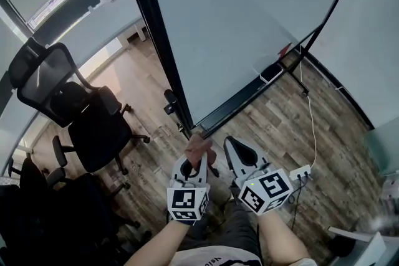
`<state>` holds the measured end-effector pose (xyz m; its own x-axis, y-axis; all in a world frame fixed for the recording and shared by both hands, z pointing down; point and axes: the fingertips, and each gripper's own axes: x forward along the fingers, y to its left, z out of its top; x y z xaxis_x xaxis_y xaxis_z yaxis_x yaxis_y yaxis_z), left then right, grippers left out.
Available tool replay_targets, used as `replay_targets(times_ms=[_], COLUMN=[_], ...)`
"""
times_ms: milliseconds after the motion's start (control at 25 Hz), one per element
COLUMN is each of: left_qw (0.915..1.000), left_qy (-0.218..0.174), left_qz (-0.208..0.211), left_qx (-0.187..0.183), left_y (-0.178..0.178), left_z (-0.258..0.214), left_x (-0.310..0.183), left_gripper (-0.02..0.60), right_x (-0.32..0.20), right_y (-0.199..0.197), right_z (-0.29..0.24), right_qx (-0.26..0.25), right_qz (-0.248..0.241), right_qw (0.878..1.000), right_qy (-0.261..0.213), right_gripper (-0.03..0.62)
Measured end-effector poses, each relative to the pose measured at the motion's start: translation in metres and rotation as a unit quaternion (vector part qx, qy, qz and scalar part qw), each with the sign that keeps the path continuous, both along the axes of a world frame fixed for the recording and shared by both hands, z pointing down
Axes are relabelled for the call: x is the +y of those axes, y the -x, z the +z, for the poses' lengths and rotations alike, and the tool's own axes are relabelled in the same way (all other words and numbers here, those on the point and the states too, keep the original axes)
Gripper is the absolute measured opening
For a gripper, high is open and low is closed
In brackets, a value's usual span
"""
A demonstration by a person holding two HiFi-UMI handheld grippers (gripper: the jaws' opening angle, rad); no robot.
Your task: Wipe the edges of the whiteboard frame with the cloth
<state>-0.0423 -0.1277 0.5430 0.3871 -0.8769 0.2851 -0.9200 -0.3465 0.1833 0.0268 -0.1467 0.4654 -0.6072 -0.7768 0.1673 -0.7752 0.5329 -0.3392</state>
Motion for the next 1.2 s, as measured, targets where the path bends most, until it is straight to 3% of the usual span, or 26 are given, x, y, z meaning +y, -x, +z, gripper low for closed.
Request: replay_targets(times_ms=[240,840,1200], left_qw=[0.9991,0.9920,0.9876], left_qy=[-0.036,-0.104,-0.129], left_qz=[0.024,0.071,0.090], left_qx=[0.003,0.007,0.008], left_y=[0.001,0.008,0.009], left_z=[-0.072,-0.196,-0.227], left_x=[0.015,0.034,0.042], left_gripper=[0.066,0.066,0.066], right_x=[0.016,0.041,0.051], right_y=[-0.001,0.011,0.018], right_z=[-0.041,-0.149,-0.168], right_qx=[-0.001,0.013,0.029], right_qz=[0.007,0.011,0.014], right_qw=[1.000,0.995,0.992], right_qy=[-0.019,-0.103,-0.119], right_gripper=[0.005,0.004,0.003])
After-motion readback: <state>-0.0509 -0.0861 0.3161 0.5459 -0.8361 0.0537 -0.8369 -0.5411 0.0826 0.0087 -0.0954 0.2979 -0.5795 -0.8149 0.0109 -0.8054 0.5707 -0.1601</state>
